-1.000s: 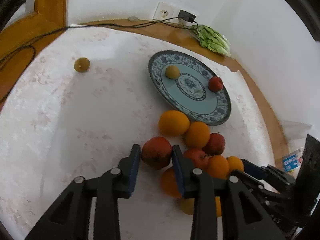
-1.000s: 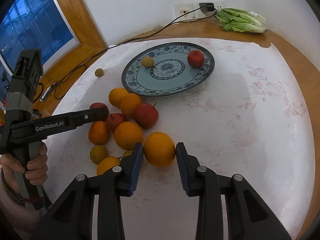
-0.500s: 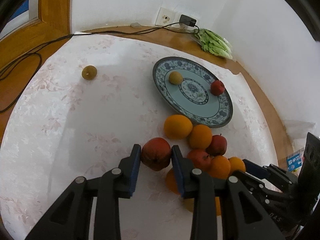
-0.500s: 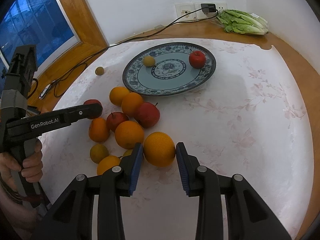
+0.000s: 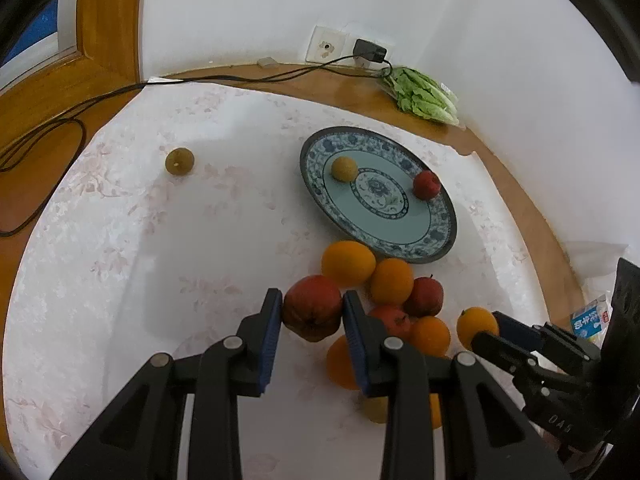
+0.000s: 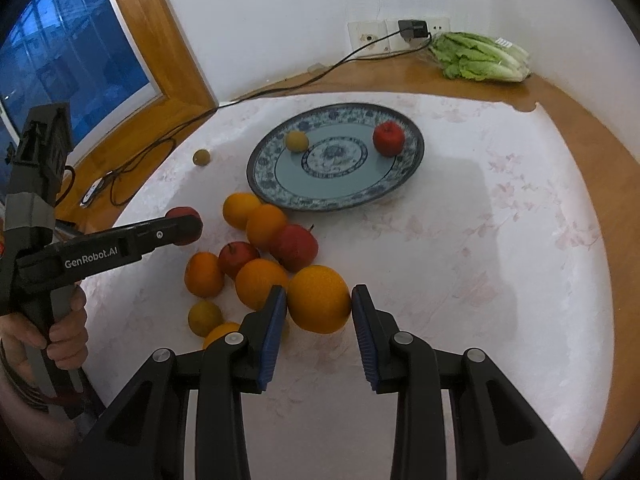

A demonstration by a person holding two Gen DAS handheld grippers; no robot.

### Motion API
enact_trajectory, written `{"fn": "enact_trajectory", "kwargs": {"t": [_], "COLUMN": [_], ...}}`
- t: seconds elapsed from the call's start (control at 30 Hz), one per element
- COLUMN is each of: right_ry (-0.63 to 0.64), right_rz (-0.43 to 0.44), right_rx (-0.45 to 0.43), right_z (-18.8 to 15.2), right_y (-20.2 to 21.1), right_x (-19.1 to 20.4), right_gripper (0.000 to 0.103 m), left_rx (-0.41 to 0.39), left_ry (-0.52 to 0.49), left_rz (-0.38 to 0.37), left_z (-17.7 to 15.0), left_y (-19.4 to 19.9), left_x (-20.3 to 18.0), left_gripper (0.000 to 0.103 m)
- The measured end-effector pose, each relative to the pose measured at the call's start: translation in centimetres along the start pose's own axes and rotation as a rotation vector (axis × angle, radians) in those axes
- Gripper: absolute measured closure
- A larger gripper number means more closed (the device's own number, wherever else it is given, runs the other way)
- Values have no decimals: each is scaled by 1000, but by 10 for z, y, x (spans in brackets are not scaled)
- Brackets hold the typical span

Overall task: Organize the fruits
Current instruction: 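Grasp the large orange with the right tool while the left tool holds the apple, then carry the red apple and the orange over the plate with both tools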

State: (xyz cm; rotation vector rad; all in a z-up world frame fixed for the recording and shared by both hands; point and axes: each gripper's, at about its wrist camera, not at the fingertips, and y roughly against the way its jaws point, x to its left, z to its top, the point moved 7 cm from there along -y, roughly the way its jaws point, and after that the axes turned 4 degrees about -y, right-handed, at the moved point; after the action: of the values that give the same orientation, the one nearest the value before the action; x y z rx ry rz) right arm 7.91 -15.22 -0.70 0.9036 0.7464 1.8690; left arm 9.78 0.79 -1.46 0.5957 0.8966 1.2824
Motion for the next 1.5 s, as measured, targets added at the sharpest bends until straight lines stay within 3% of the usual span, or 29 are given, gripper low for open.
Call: {"fn": "enact_trajectory", "kwargs": {"t": [0.83,1.5], "right_ry": [25,34], "right_rz": [-34,-54], "right_rx": [-37,-65], "right_z": [27,75], "right_y": [8,-18], "right_x": [-7,-19], "right_gripper": [68,68], "left_rx": [-25,-21], "left_ry": [-76,-142], "left_rz": [9,15], "left_z": [27,61], "left_y": [-3,-46], "left_x": [-24,-42], "left_gripper": [71,71]}}
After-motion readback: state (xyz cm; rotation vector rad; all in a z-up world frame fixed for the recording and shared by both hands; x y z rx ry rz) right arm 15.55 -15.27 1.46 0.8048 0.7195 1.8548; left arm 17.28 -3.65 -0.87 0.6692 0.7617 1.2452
